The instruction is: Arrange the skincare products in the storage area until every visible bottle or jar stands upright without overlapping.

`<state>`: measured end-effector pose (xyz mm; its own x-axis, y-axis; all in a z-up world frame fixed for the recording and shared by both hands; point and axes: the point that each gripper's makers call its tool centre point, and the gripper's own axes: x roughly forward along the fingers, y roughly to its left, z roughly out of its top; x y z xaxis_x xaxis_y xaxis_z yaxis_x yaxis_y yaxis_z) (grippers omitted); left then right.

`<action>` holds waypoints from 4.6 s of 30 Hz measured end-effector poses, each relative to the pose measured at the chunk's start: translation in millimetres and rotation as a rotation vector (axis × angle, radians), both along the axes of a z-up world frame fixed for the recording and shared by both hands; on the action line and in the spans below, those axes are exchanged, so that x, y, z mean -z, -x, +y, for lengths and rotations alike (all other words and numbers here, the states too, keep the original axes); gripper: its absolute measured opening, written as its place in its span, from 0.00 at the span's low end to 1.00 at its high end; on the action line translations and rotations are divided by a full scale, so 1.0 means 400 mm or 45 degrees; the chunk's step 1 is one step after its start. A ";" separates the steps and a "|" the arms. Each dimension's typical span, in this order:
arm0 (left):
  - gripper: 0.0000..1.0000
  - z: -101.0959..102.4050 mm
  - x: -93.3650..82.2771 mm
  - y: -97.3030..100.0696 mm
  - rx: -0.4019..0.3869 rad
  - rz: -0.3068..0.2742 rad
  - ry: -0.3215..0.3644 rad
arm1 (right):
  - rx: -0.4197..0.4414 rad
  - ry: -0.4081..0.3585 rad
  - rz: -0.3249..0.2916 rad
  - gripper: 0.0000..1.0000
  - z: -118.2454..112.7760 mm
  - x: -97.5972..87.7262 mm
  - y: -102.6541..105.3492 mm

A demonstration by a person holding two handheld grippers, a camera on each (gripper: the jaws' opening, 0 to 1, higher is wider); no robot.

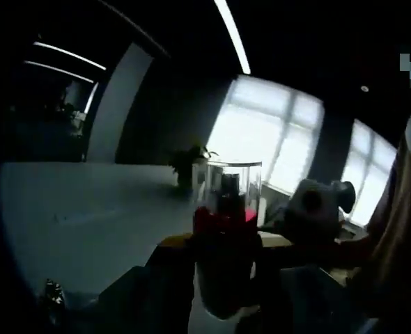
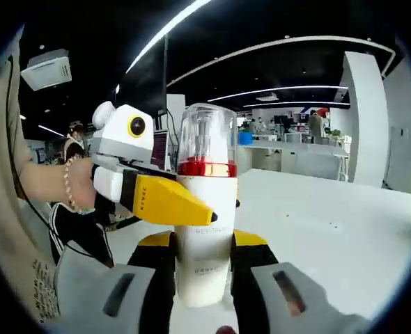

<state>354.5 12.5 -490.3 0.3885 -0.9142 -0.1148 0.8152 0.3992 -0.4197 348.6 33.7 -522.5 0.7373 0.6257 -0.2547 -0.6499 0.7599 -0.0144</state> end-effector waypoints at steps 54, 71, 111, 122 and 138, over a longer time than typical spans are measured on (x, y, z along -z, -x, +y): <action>0.28 -0.100 0.209 0.107 0.727 -0.280 -0.497 | -0.335 0.026 0.046 0.32 -0.043 0.204 0.060; 0.27 -0.136 0.392 0.091 0.827 -0.247 -0.578 | -0.194 0.169 0.127 0.32 -0.088 0.393 0.041; 0.28 -0.207 0.473 -0.021 0.845 -0.334 -0.582 | -0.019 0.258 0.161 0.32 -0.180 0.491 -0.086; 0.27 -0.223 0.471 -0.102 0.833 -0.357 -0.582 | -0.017 0.262 0.136 0.32 -0.195 0.490 -0.161; 0.27 -0.230 0.466 -0.168 0.799 -0.349 -0.585 | -0.034 0.275 0.117 0.33 -0.200 0.490 -0.232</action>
